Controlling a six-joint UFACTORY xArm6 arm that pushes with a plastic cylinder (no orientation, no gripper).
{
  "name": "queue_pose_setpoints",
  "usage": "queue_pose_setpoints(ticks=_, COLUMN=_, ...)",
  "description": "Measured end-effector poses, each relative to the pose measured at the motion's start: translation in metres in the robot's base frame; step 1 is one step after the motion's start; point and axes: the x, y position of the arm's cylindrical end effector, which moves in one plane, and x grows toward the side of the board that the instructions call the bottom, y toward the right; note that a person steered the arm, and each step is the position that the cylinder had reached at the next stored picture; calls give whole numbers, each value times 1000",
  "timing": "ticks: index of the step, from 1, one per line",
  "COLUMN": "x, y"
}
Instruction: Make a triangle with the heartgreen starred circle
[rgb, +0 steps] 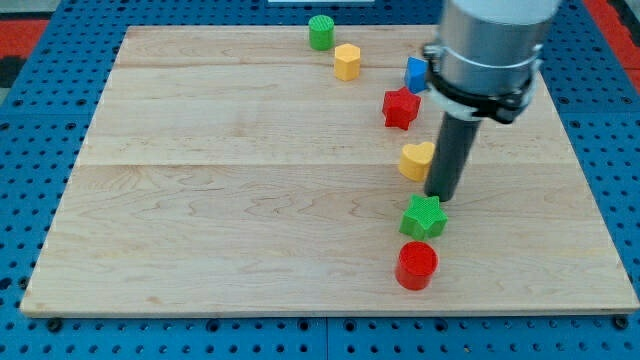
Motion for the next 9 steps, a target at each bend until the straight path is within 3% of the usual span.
queue_pose_setpoints(ticks=1, x=-37, y=1)
queue_pose_setpoints(ticks=2, x=-20, y=22)
queue_pose_setpoints(ticks=3, x=56, y=83)
queue_pose_setpoints(ticks=4, x=50, y=2)
queue_pose_setpoints(ticks=5, x=-16, y=-128)
queue_pose_setpoints(ticks=6, x=-52, y=-174)
queue_pose_setpoints(ticks=8, x=-174, y=-74)
queue_pose_setpoints(ticks=9, x=-193, y=-2)
